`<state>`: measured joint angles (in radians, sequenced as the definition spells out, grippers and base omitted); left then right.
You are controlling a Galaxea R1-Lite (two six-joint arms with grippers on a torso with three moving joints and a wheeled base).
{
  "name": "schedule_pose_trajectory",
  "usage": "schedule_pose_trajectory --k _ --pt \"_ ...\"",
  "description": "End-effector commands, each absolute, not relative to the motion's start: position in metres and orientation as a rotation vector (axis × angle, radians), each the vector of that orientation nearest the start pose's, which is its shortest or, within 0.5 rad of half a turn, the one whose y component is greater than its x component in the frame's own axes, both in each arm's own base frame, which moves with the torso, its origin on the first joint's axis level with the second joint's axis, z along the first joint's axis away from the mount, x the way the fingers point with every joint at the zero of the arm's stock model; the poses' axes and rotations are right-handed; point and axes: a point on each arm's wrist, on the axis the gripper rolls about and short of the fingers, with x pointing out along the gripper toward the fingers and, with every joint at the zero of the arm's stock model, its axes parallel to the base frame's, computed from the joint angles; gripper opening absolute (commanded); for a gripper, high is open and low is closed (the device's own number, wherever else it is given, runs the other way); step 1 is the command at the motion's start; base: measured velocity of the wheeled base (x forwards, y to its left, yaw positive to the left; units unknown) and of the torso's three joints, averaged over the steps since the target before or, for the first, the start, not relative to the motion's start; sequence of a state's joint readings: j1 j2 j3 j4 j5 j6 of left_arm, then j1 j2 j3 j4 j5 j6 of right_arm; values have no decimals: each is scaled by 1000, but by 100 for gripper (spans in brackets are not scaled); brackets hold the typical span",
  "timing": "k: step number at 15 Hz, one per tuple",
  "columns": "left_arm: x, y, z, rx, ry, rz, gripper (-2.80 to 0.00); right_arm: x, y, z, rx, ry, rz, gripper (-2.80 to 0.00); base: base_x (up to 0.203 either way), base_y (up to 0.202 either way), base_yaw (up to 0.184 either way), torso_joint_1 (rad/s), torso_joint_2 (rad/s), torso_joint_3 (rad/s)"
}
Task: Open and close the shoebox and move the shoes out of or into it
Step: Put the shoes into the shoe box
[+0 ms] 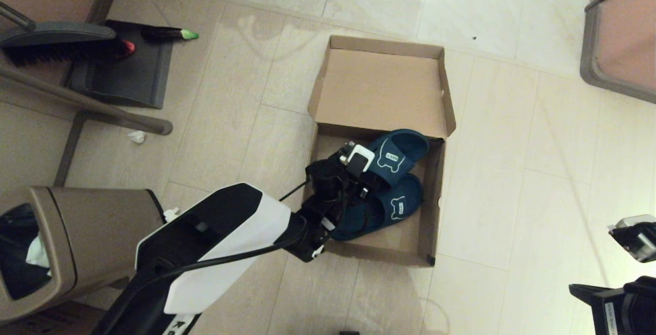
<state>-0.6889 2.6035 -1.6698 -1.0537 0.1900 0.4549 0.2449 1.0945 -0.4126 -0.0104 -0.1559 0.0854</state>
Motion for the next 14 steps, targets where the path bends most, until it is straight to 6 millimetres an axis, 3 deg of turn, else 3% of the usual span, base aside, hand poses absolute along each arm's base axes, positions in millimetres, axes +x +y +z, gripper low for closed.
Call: schedule_pose_trajectory --k 1,7,14 --pt "409 -327 61 402 -205 -466 0 123 27 151 -52 661 57 -280 0 0 0 0 0 0" --pt "406 -293 55 453 -119 -507 0 122 27 149 -52 673 62 -280 0 0 0 0 0 0" --pt "416 -304 59 418 -214 -492 0 121 27 147 -54 681 62 -280 0 0 0 0 0 0"
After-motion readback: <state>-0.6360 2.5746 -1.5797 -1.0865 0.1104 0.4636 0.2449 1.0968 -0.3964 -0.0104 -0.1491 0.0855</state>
